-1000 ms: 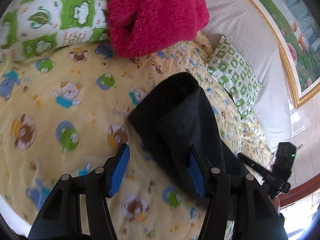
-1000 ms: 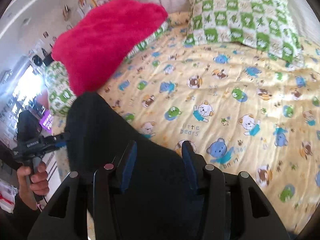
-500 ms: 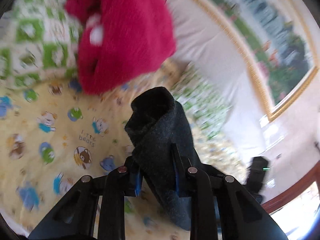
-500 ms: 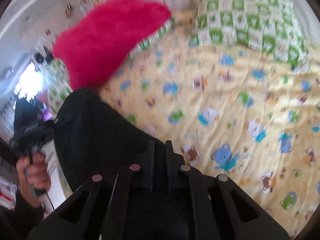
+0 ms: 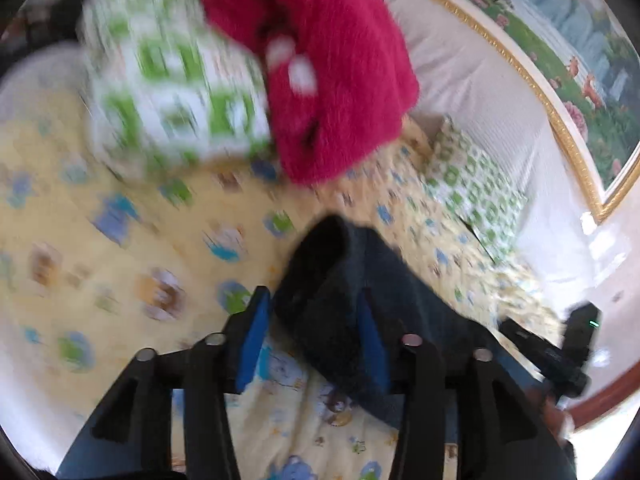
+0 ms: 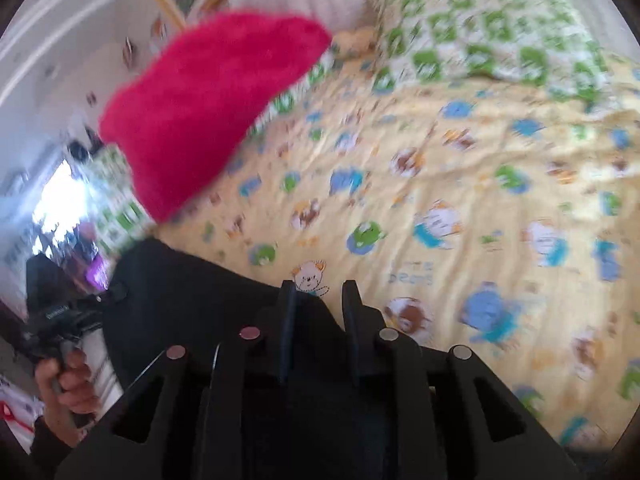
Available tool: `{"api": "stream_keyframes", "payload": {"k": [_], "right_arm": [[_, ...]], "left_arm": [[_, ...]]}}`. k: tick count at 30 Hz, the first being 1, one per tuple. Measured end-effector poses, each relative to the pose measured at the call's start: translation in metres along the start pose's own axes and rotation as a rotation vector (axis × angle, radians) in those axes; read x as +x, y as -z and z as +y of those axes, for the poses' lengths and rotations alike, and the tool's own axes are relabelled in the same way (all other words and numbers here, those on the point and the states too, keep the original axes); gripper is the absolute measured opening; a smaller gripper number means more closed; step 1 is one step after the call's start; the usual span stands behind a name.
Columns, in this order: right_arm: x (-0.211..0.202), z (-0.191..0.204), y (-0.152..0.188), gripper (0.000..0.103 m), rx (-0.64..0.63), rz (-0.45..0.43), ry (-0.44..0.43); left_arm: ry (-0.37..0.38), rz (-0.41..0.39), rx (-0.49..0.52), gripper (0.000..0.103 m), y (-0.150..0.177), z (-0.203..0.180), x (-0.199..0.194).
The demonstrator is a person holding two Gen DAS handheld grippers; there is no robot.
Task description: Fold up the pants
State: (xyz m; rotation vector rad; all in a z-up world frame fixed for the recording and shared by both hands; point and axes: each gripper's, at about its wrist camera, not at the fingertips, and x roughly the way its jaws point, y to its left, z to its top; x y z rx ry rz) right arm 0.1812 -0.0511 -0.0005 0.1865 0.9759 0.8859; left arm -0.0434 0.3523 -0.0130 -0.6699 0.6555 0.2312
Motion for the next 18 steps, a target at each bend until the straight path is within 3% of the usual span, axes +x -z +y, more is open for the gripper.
{"api": "stream_keyframes", "payload": {"k": [4,14,18], "right_arm": [[-0.05,-0.01,0.014,0.028,0.043,-0.064,0.016],[-0.156,-0.051,0.066,0.028,0.201,-0.169,0.128],[-0.196,-0.067,0.092,0.046,0.258,-0.209,0.174]], "left_arm": [[0.054,-0.042,0.023,0.048,-0.012,-0.013,-0.026],[0.229,0.084,0.217,0.056,0.012,-0.124,0.007],[0.301,0.151,0.306,0.058,0.03,-0.171,0.021]]}}
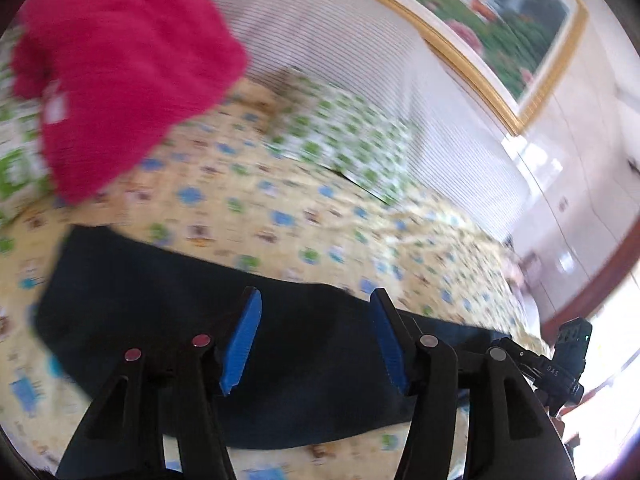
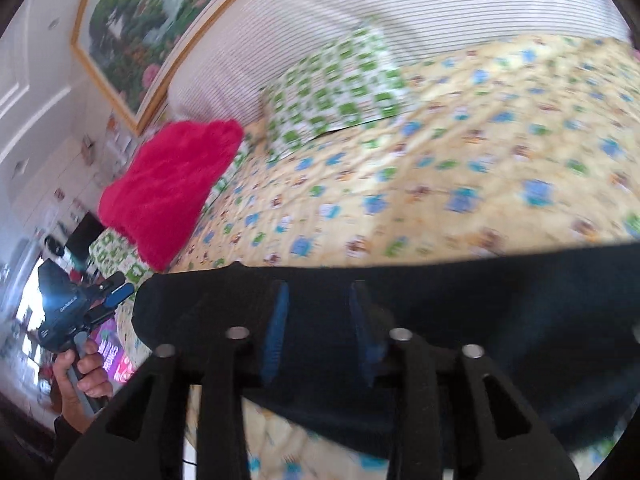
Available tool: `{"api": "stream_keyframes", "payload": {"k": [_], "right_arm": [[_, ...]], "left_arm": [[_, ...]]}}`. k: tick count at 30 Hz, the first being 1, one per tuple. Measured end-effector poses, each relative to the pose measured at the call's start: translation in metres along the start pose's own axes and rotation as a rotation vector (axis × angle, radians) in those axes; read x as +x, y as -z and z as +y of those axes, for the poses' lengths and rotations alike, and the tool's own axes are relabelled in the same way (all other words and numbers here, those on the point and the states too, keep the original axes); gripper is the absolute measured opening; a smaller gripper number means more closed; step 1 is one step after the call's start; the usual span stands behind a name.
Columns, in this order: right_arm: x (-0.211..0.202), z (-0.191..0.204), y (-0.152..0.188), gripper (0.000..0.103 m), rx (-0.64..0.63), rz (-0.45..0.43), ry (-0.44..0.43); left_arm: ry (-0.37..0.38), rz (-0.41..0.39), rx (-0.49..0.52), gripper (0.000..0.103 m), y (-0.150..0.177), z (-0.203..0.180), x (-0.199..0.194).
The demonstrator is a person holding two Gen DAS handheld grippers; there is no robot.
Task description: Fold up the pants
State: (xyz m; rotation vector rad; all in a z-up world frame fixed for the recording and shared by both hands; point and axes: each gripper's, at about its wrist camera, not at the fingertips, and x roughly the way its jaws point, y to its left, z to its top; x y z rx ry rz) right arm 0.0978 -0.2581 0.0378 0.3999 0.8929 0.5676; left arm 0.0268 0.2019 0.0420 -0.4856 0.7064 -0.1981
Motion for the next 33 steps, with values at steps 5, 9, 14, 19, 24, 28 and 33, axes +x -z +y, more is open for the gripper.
{"api": "stream_keyframes", "payload": {"k": [5,9,14,19,24,28,33], "right_arm": [[-0.048,-0.031,0.017,0.046,0.065,-0.056,0.067],[-0.076,-0.052,0.029,0.046,0.113,-0.094,0.109],[-0.096,-0.085,0.04,0.046,0.204,-0.114,0.156],[-0.099,-0.112,0.039,0.046,0.284,-0.121,0.184],[-0.097,-0.13,0.034,0.05,0.364,-0.149,0.155],[-0.095,-0.142,0.032,0.052,0.424,-0.182,0.127],[-0.097,-0.135,0.026,0.012,0.379,-0.212,0.126]], "left_arm": [[0.076,0.09,0.107,0.061,0.0,-0.053,0.037],[0.149,0.184,0.211,0.064,0.013,-0.1,0.066],[0.235,0.329,0.372,0.067,0.052,-0.167,0.102],[0.26,0.426,0.596,0.07,0.102,-0.226,0.125],[0.232,0.466,0.728,0.07,0.131,-0.249,0.142],[0.171,0.5,0.743,0.052,0.135,-0.246,0.159],[0.167,0.537,0.68,0.011,0.126,-0.234,0.17]]}}
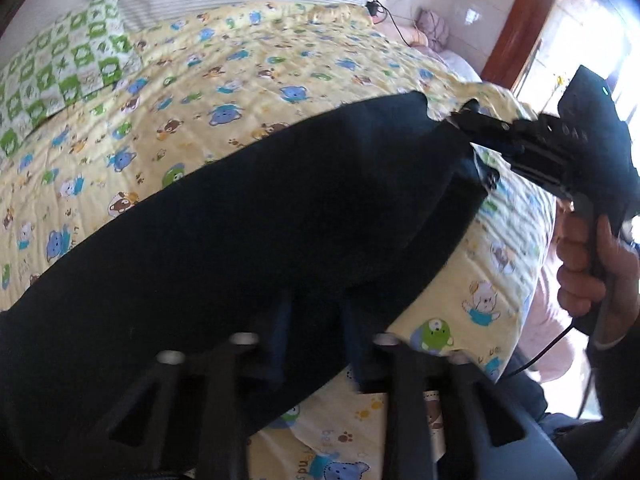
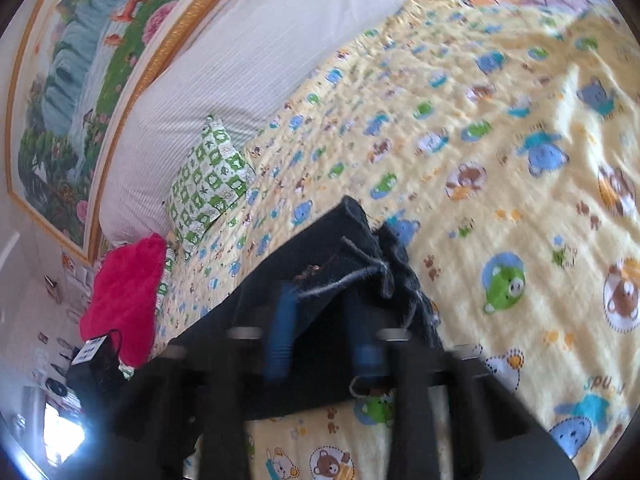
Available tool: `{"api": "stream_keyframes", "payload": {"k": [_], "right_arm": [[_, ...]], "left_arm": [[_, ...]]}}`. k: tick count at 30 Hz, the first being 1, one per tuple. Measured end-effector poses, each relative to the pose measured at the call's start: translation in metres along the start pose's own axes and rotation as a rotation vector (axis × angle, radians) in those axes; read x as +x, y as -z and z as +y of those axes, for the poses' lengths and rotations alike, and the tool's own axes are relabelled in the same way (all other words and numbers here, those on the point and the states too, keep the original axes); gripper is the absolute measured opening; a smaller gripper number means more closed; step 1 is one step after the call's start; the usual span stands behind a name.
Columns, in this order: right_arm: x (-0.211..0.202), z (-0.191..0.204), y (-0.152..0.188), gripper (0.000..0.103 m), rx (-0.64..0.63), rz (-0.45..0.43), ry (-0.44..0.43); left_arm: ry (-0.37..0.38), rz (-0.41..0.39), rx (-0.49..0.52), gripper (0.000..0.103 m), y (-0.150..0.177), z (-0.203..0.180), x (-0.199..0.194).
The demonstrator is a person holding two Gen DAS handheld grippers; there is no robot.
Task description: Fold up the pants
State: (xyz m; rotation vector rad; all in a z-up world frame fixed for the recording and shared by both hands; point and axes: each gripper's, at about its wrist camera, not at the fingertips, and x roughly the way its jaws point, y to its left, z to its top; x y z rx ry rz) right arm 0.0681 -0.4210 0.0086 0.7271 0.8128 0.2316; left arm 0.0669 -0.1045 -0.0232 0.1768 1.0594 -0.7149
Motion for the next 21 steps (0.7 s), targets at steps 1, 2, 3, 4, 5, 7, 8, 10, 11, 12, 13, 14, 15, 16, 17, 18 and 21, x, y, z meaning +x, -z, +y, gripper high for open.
{"api": "stream_keyframes", "payload": {"k": [1,2,3,4,5,7,8,10,11,12,13,14,15,16,17,18,21], "right_arm": [[-0.003,0.003,-0.001,0.007,-0.012,-0.013,-0.005],[-0.006,0.006,-0.001,0.007,-0.025,-0.024,-0.01],[-0.012,0.011,-0.001,0.007,-0.042,-0.04,-0.016],[-0.017,0.014,-0.001,0.007,-0.049,-0.052,-0.022],[-0.024,0.018,-0.001,0.006,-0.054,-0.068,-0.034],[-0.04,0.021,-0.001,0.006,-0.065,-0.1,-0.043],[-0.045,0.02,0.001,0.006,-0.065,-0.108,-0.043],[-0.047,0.013,0.004,0.006,-0.054,-0.092,-0.028],[-0.044,0.008,0.006,0.006,-0.048,-0.075,-0.019],[-0.035,0.0,0.01,0.006,-0.035,-0.042,0.008],[-0.03,-0.007,0.012,0.006,-0.017,-0.02,0.023],[-0.024,-0.013,0.014,0.006,0.003,0.001,0.028],[-0.019,-0.023,0.018,0.009,0.041,0.03,0.043],[-0.018,-0.027,0.02,0.01,0.059,0.04,0.045],[-0.018,-0.031,0.021,0.011,0.069,0.045,0.045],[-0.02,-0.032,0.022,0.013,0.072,0.045,0.048],[-0.032,-0.03,0.023,0.025,0.043,0.018,0.07]], "left_arm": [[0.009,-0.001,-0.011,0.008,-0.003,0.001,-0.003],[0.018,-0.006,-0.017,0.006,-0.005,0.001,-0.007],[0.021,-0.014,-0.018,0.005,-0.007,0.0,-0.012],[0.029,-0.034,-0.005,0.005,-0.008,-0.004,-0.022],[0.044,-0.049,0.009,0.005,-0.009,-0.008,-0.029],[0.07,-0.058,0.037,0.005,-0.007,-0.015,-0.037],[0.083,-0.052,0.053,0.005,-0.004,-0.018,-0.038],[0.079,-0.03,0.066,0.006,0.001,-0.021,-0.031],[0.074,0.001,0.069,0.006,0.004,-0.02,-0.022],[0.075,0.019,0.065,0.008,0.004,-0.021,-0.016],[0.083,0.04,0.058,0.011,0.006,-0.02,-0.011],[0.093,0.048,0.049,0.011,0.007,-0.019,-0.009],[0.099,0.047,0.047,0.018,0.007,-0.019,-0.01],[0.114,0.045,0.055,0.03,0.005,-0.021,-0.015],[0.12,0.034,0.065,0.037,0.002,-0.023,-0.021],[0.117,0.022,0.074,0.048,0.0,-0.024,-0.026],[0.11,-0.018,0.108,0.054,-0.018,-0.028,-0.041]]}}
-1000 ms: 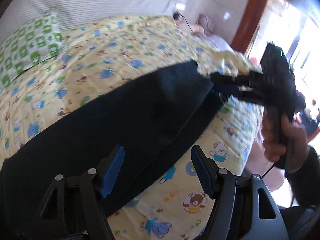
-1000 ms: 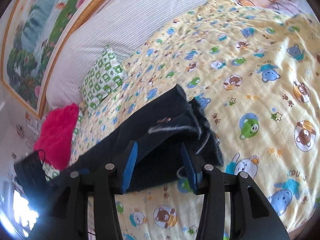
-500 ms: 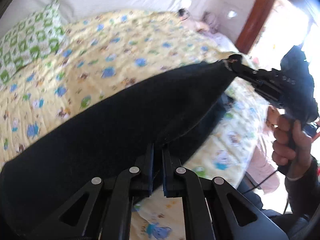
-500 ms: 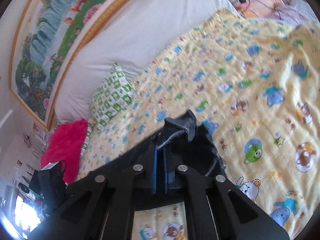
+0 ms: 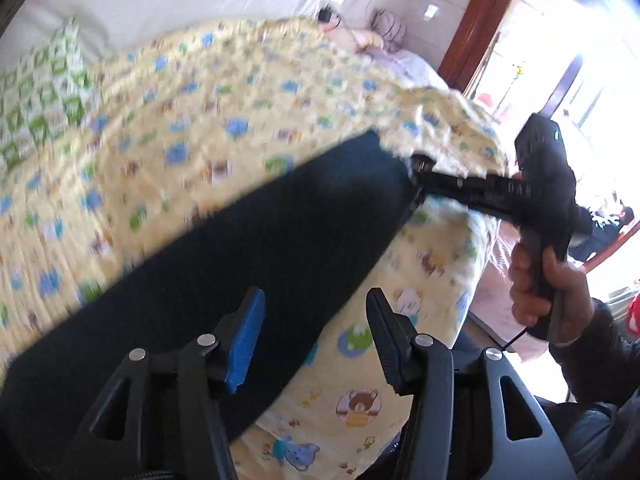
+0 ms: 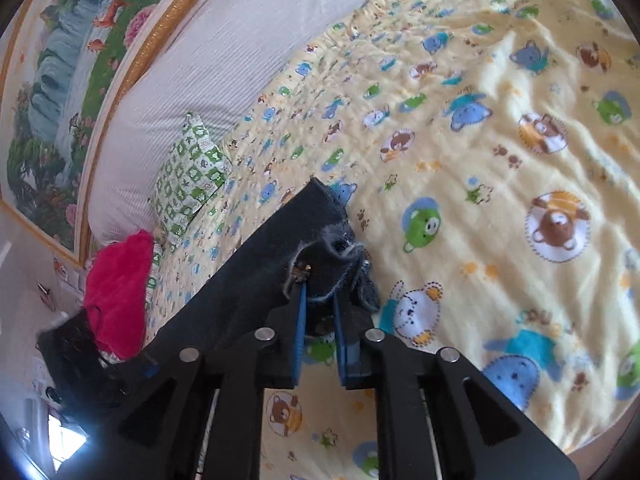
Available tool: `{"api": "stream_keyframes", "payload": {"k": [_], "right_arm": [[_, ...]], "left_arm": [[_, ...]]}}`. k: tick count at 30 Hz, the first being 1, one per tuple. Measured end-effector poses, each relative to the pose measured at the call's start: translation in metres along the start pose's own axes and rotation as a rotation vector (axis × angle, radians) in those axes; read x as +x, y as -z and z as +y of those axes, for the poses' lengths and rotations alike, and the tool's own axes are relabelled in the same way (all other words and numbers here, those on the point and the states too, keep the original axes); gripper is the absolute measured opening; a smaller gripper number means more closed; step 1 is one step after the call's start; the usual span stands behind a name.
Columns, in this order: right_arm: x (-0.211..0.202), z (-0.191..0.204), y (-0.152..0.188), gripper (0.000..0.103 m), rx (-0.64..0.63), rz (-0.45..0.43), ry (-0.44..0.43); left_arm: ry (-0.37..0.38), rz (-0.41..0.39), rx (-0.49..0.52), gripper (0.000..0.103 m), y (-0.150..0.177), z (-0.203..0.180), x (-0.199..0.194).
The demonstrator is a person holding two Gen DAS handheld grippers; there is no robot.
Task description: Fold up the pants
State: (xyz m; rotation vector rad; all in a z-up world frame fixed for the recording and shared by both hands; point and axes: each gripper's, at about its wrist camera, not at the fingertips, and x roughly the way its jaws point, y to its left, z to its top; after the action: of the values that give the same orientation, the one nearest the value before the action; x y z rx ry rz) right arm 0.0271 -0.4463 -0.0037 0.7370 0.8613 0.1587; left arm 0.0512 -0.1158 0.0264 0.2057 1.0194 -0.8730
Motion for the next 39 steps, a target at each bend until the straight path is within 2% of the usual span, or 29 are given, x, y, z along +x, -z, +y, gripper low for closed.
{"api": "stream_keyframes", "payload": {"k": [3,4,7,11,15,18,21,23,29,30,32,33,34,39], "right_arm": [[-0.011,0.002,0.001,0.045,-0.011,-0.035,0.018],[-0.015,0.001,0.001,0.046,-0.011,-0.045,0.021],[-0.016,-0.005,0.001,0.046,0.018,-0.044,0.01],[-0.015,-0.017,0.003,0.046,0.078,-0.026,-0.016],[-0.014,-0.016,0.007,0.046,0.095,-0.009,-0.057],[-0.011,-0.017,0.01,0.046,0.112,0.004,-0.066],[-0.007,-0.019,0.011,0.046,0.141,0.007,-0.073],[-0.005,-0.019,0.012,0.046,0.157,0.008,-0.081],[0.008,-0.011,0.01,0.046,0.154,0.007,-0.091],[0.009,-0.01,0.01,0.046,0.146,0.006,-0.091],[0.013,-0.007,0.01,0.043,0.125,-0.008,-0.093],[0.016,-0.007,0.01,0.028,0.123,-0.008,-0.093],[0.019,-0.01,0.01,0.016,0.134,0.0,-0.104],[0.016,-0.011,0.008,0.014,0.133,-0.01,-0.141]], "left_arm": [[0.011,-0.01,0.014,0.056,-0.025,0.001,-0.001],[0.014,-0.002,0.022,0.057,-0.036,0.003,0.003],[0.027,0.034,0.033,0.057,-0.06,0.004,0.023],[0.097,0.11,0.022,0.057,-0.088,0.007,0.053],[0.158,0.195,0.041,0.06,-0.106,0.004,0.086],[0.165,0.238,0.067,0.065,-0.115,0.002,0.107],[0.202,0.279,0.061,0.066,-0.125,0.003,0.126],[0.259,0.323,0.05,0.066,-0.129,0.005,0.142],[0.315,0.329,0.043,0.066,-0.133,0.006,0.158],[0.315,0.327,0.049,0.063,-0.133,0.006,0.158],[0.311,0.322,0.071,0.048,-0.133,0.002,0.158],[0.319,0.325,0.076,0.032,-0.133,0.0,0.159],[0.333,0.328,0.078,0.021,-0.133,-0.003,0.16],[0.329,0.285,0.097,0.013,-0.134,-0.007,0.147]]}}
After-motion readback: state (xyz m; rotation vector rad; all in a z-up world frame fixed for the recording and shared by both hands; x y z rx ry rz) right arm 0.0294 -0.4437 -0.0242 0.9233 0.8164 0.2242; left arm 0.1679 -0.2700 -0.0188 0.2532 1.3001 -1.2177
